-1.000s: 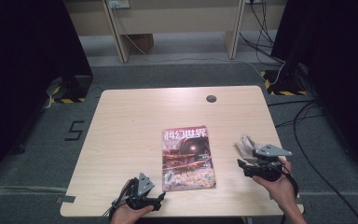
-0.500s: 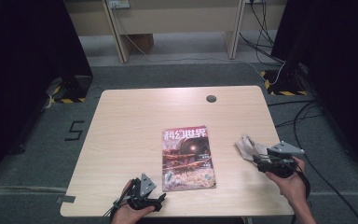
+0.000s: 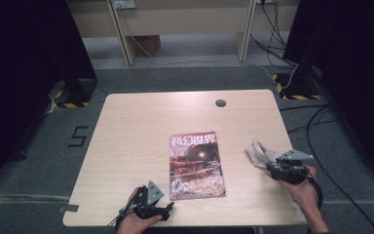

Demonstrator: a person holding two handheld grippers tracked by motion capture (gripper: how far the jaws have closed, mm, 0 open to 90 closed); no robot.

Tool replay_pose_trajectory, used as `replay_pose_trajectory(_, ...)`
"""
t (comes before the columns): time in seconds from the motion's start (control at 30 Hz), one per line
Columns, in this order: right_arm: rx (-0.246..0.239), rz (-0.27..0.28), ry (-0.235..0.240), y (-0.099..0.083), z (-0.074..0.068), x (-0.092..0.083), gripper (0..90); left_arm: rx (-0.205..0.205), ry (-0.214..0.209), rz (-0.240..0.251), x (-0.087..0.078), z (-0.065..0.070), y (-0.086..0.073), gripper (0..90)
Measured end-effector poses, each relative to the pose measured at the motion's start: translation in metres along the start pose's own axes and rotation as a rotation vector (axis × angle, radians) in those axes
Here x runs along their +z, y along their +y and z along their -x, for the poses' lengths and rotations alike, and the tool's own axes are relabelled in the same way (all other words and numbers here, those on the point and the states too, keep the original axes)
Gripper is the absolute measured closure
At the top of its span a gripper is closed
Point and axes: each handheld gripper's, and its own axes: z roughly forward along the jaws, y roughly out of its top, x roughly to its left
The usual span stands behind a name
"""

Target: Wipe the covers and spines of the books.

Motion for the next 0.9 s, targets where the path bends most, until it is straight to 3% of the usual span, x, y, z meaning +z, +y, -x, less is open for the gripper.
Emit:
replay_pose_trajectory(0.37,-0.058,-0.042,0.029,0.009,-0.005,0.024,72.1,0.01,-0.002,-0.009,0.003,0.001,0.0,18.9)
replay_pose_trajectory(0.5,-0.06,-0.039,0.029,0.017,-0.011,0.03,72.1,0.011,-0.002,-0.014,0.004,0.002,0.0,18.9)
replay_pose_trajectory(0.7,-0.077,-0.036,0.031,0.038,-0.027,0.052,70.9,0.012,-0.001,-0.012,0.003,0.001,0.0,18.9)
replay_pose_trajectory(0.9,-0.076,-0.024,0.046,0.045,-0.031,0.061,70.7,0.014,-0.003,-0.011,0.003,0.002,0.0,18.9)
